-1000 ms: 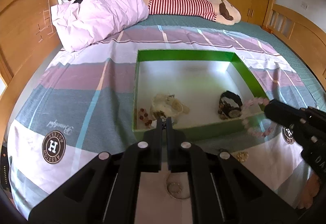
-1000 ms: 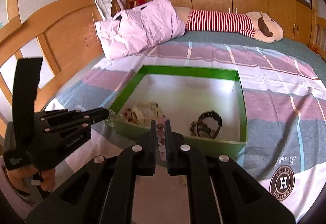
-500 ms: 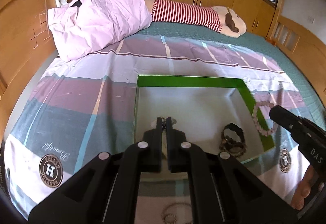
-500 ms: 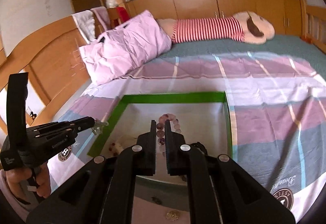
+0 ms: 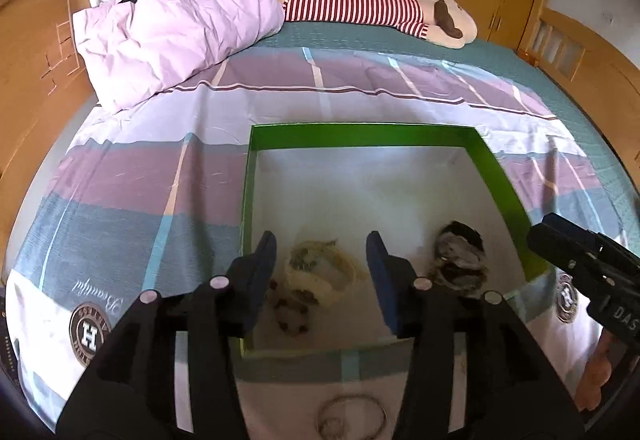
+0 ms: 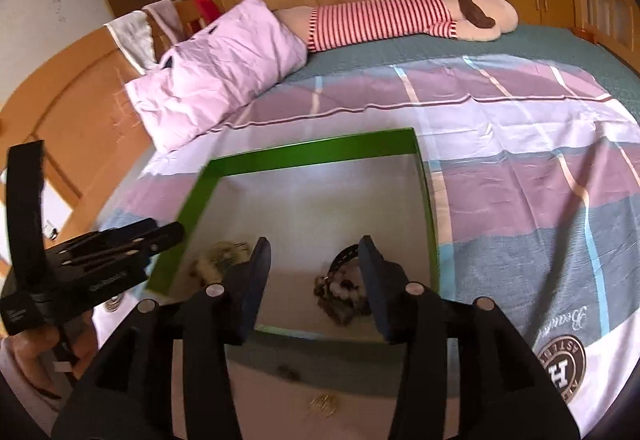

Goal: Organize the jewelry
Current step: 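Carry the silver bangle and pink bracelet into the green box and open both tools, then grasp the silver charm bangle with the left tool while the right grasps the gold brooch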

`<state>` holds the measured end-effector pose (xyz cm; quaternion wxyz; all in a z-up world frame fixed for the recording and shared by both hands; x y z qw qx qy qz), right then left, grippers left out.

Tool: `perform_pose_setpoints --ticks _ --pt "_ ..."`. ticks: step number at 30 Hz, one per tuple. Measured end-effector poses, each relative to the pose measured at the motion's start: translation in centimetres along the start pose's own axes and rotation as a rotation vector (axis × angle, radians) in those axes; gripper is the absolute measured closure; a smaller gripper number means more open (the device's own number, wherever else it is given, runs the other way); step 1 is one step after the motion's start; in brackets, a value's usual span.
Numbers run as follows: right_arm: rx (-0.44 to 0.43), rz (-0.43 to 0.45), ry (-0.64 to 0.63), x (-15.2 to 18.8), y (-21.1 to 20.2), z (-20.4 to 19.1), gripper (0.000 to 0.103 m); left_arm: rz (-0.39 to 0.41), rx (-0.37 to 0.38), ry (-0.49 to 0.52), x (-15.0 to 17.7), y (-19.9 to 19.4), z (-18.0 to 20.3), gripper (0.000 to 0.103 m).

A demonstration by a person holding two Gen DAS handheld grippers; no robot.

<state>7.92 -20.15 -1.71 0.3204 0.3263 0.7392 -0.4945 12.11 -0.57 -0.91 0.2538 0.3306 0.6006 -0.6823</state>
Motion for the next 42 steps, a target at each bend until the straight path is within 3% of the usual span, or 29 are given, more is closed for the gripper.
perform_pose_setpoints --ticks 5,10,14,19,22,25,30,31,32,34,42 --pt "0.0 -0.147 -0.017 3.3 -0.9 -0.5 0.057 -0.064 0.005 -0.024 3.1 -2.6 -0.6 0.045" --pt "0.083 -0.325 -0.067 8.2 1.1 -0.4 0.057 -0.223 -0.058 -0.007 9.9 -2.1 -2.1 0.044" --pt "0.089 -0.35 -0.064 9.0 1.5 -0.7 0.057 -0.293 -0.06 -0.063 12.0 -0.4 -3.3 0.053" --pt "0.088 -0.36 -0.079 9.1 1.8 -1.1 0.057 -0.317 -0.061 -0.023 12.7 0.3 -2.7 0.053" --pt "0.122 -0.381 -0.11 9.8 2.3 -1.0 0.057 -0.336 -0.034 -0.005 13.1 0.5 -1.9 0.053" --pt "0.171 -0.391 -0.15 10.4 2.8 -0.6 0.057 -0.358 -0.045 -0.012 13.8 1.1 -1.8 0.06" --pt "0.159 -0.428 -0.16 11.6 3.8 -0.7 0.057 -0.362 -0.053 -0.056 13.6 0.8 -3.0 0.094" --pt "0.157 -0.431 -0.166 11.8 3.9 -0.8 0.057 -0.363 -0.048 -0.074 13.5 0.7 -3.2 0.096" --pt "0.153 -0.439 -0.175 12.1 4.1 -0.9 0.058 -0.364 -0.041 -0.093 13.4 0.6 -3.5 0.097" --pt "0.162 -0.441 -0.204 12.4 4.2 -1.2 0.08 -0.362 -0.022 -0.124 13.3 0.4 -4.2 0.098" --pt "0.08 -0.443 -0.229 12.2 3.4 -3.1 0.08 -0.326 0.029 -0.125 12.4 -0.9 -4.4 0.098"
Point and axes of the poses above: each gripper's, at about its wrist camera, not at the fingertips, and y roughly the way its jaws point, z to its right, x to its underside, the point moved 5 cm from there along y, roughly the way its jaws point, and after that the axes turned 9 degrees about z, right-handed, at the moved point
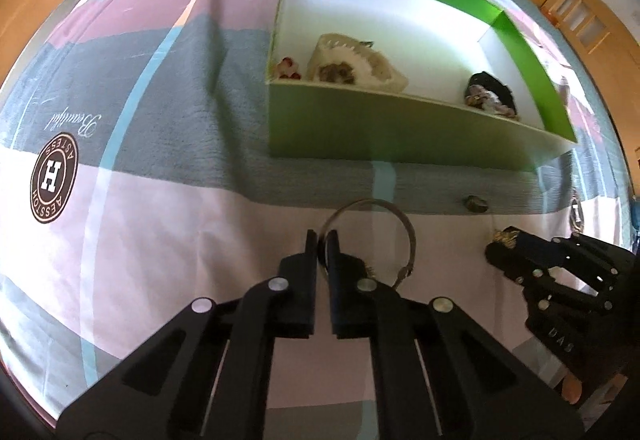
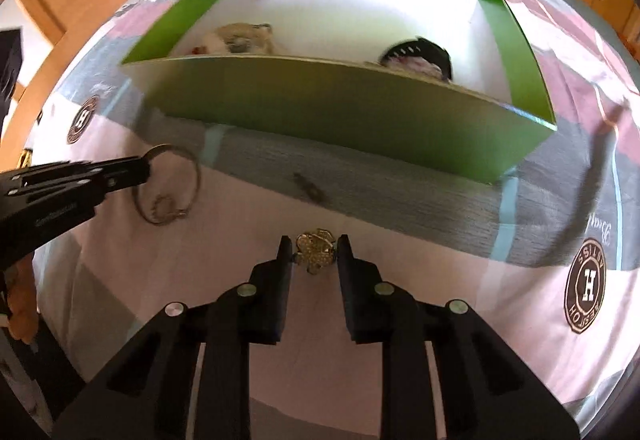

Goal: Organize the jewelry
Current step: 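Grasp the silver charm bangle with the left tool while the right grasps the gold brooch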

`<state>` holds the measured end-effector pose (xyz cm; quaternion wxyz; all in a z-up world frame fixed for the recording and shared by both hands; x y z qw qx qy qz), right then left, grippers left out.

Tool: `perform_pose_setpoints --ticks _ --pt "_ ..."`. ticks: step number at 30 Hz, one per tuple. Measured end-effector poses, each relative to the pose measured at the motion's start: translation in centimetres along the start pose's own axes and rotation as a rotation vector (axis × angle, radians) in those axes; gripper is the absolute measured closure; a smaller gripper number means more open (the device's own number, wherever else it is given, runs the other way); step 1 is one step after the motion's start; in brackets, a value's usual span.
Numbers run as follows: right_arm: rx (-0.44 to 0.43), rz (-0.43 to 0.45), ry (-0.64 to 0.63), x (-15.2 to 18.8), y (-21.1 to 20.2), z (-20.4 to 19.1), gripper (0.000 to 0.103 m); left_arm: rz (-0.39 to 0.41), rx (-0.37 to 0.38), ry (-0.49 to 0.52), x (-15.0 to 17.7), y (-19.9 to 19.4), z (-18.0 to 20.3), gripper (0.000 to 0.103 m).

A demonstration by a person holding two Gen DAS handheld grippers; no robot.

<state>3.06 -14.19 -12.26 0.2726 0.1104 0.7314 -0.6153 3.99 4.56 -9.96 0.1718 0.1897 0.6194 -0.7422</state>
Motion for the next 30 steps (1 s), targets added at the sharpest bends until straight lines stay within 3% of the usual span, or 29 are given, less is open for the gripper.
perform_pose_setpoints --ticks 8,10,11,14,19,26,30 --pt "0.027 -0.029 0.055 0.0 0.7 1.5 0.078 -0.029 0.004 -0.028 0.2 1.0 0.1 0.097" --pt "0.028 -0.021 0.056 0.0 0.4 1.6 0.062 -0.029 -0.012 -0.007 0.3 1.2 0.3 0.095" --pt "0.031 -0.017 0.05 0.0 0.4 1.5 0.06 -0.03 -0.024 0.004 0.4 1.3 0.4 0.092" --pt "0.046 -0.017 0.014 0.1 0.6 0.9 0.06 -0.033 -0.052 0.034 0.8 1.8 1.2 0.086" --pt "0.071 -0.021 -0.026 0.3 1.9 -0.3 0.06 -0.026 -0.091 0.07 0.9 2.0 1.8 0.084" --pt "0.071 0.009 -0.004 0.5 2.3 -0.5 0.06 -0.044 -0.076 0.066 0.7 2.4 2.4 0.08" --pt "0.078 0.019 -0.006 0.7 2.1 -0.6 0.06 -0.046 -0.081 0.065 0.3 2.9 3.0 0.083"
Point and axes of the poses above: each gripper's, at about its wrist camera, not at the fingertips, and y roughly the way its jaws point, z to its right, x to its underside, the point moved 5 cm from there along y, roughly the way its jaws point, and after that the axes turned 9 degrees about z, right-handed, at the moved point
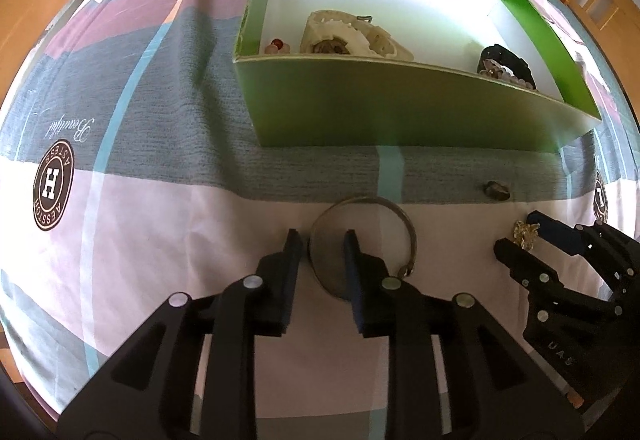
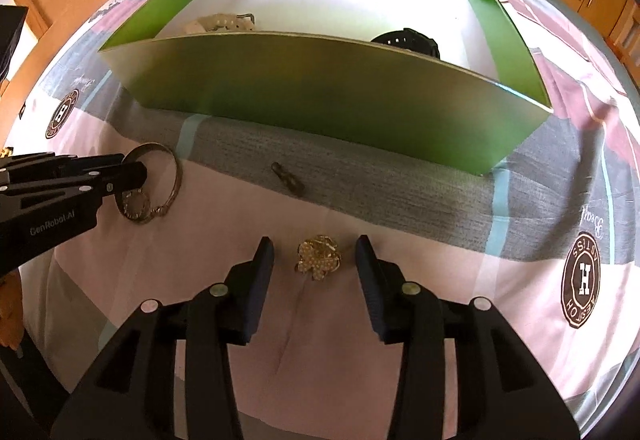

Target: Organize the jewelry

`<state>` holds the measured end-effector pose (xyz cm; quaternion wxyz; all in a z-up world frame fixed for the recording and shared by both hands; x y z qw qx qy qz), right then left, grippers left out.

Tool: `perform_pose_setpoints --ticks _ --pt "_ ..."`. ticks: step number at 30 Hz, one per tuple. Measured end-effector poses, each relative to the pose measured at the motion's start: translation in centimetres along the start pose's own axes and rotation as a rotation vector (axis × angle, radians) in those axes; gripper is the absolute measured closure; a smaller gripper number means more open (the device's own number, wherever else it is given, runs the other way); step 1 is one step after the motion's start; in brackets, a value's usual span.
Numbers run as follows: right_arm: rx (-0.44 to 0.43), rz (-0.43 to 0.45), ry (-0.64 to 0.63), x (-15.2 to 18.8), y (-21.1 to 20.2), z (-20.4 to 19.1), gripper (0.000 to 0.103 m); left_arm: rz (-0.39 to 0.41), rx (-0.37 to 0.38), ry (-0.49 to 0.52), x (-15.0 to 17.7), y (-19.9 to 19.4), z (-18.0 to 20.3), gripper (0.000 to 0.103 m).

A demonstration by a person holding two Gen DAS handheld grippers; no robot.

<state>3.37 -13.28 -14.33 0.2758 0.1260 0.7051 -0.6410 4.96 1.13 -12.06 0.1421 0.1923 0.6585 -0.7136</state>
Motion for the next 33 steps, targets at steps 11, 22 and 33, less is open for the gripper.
perform_pose_setpoints --ticks 11,22,33 --pt "-0.035 0.054 0.001 0.6 -1.5 0.0 0.082 0.035 0.003 0.008 -1.0 -0.8 0.6 0.099" --pt "-0.045 0.126 0.016 0.0 -3.3 0.4 0.082 0.126 0.005 -0.003 -2.6 -2.8 0.1 0.099" --pt "-0.043 0.136 0.024 -0.2 -3.6 0.5 0.082 0.162 0.001 0.021 -2.7 -3.5 0.6 0.099"
Point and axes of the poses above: each gripper's, at about its wrist camera, not at the fingertips, and y roughly the way its jaws point, z to its right, x to its underside, the point moved 5 cm from there along y, roughly the way its jaws point, and after that the axes turned 9 degrees about z, right-handed, at the moved point
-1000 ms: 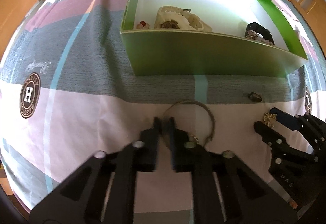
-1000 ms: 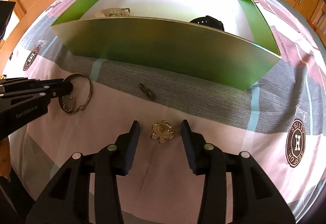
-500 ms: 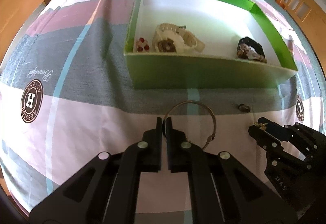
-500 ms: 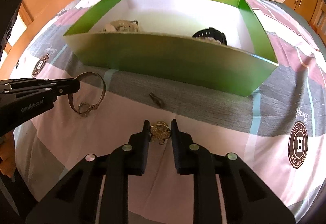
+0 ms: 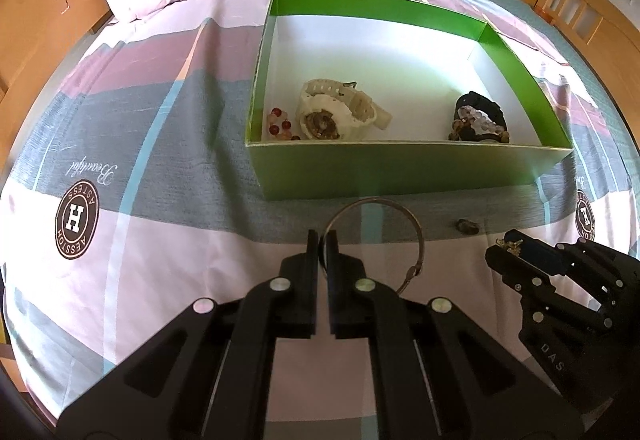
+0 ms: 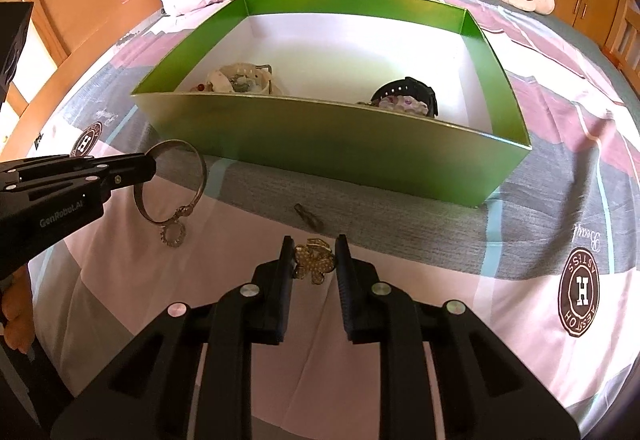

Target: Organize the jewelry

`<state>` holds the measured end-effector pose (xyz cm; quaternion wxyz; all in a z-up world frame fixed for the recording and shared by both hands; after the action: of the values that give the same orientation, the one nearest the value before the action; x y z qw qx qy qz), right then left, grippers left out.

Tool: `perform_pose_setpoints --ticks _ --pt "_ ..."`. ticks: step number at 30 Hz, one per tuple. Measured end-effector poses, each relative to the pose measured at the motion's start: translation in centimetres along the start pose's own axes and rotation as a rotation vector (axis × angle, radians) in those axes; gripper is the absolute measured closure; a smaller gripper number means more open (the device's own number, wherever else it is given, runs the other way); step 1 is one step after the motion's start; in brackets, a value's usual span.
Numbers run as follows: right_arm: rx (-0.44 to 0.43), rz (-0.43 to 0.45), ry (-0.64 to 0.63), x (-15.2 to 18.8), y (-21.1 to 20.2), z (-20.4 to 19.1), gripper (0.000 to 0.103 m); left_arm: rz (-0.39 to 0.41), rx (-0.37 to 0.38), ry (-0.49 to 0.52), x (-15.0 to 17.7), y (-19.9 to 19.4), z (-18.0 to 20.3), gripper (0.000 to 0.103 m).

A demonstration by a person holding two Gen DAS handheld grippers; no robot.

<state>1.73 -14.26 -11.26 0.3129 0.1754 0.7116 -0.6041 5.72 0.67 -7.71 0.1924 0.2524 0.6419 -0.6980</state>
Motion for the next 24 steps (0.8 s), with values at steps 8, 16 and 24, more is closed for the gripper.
perform_pose_setpoints --ticks 8,16,24 --pt "0.0 -0.004 -0.005 0.01 0.07 -0.02 0.082 0.0 -0.001 0.004 0.2 -0.06 0.05 0.099" --pt "0.001 0.009 -0.001 -0.18 -0.2 -0.11 0.082 0.009 0.0 0.01 0.27 -0.21 0.14 0.099" --pt "0.0 0.017 -0.003 -0.14 -0.27 -0.17 0.082 0.032 0.003 0.01 0.01 -0.67 0.08 0.099"
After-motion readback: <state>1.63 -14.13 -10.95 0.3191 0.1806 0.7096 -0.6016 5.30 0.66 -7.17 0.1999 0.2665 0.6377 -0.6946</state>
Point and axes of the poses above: each gripper's, at about its wrist camera, not at the fingertips, and y roughly the way its jaws point, z to its right, x to its underside, the point moved 5 cm from there along y, roughly the way its jaws point, and after that the axes turned 9 degrees about z, right-handed, at the moved point
